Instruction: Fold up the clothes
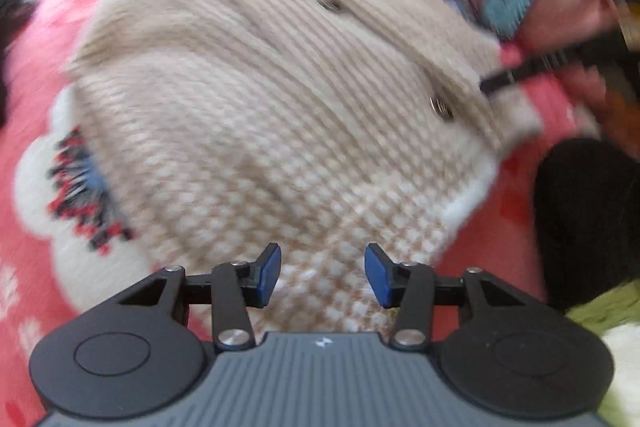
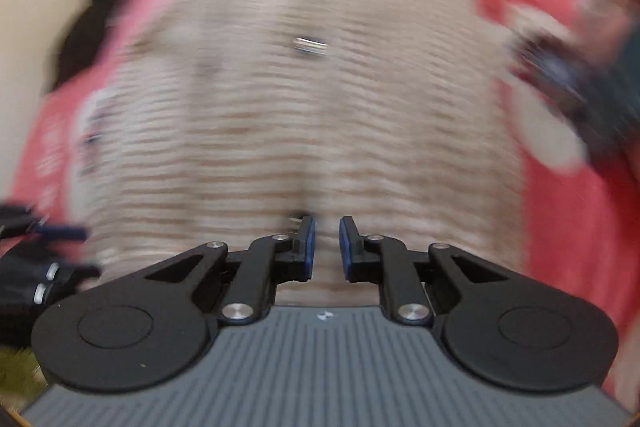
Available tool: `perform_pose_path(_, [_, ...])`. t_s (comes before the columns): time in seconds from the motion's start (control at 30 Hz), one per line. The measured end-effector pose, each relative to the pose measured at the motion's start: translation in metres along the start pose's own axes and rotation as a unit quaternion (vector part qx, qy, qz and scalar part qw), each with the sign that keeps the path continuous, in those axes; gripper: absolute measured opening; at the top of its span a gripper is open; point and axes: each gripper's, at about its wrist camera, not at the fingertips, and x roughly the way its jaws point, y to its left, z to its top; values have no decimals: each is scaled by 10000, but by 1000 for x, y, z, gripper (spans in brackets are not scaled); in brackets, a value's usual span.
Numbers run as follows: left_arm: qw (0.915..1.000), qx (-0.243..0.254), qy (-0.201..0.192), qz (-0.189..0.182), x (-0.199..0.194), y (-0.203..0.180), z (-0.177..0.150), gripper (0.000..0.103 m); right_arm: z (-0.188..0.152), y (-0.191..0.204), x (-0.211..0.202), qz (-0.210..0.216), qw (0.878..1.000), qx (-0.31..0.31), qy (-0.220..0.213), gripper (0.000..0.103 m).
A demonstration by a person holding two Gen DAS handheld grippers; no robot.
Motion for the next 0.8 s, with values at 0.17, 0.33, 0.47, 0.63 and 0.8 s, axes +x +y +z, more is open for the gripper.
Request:
perform_pose_path(0.17, [9999,152,-2,61,8,-2,-3,51,-9,-22,36,-33,9973,510,519,13])
perform_pose_path(0.33, [9991,-178,-366,-116,-18,13,-4,50,16,-17,-4,49,9985,378,403,14])
perform_pose_path(0.47, [9980,68,-619,-66,-27,9,8,50,41,-23,-29,258,9992,238,166,14])
perform_pose_path(0.63, [9975,675,-200,36,2,-7,24,51,51,-28,-10,407,9989,17,232,15])
perform_pose_path(0.8, [9974,687,173,-92,25,-5,28,52,15,-35,50,723,9945,241,720,13])
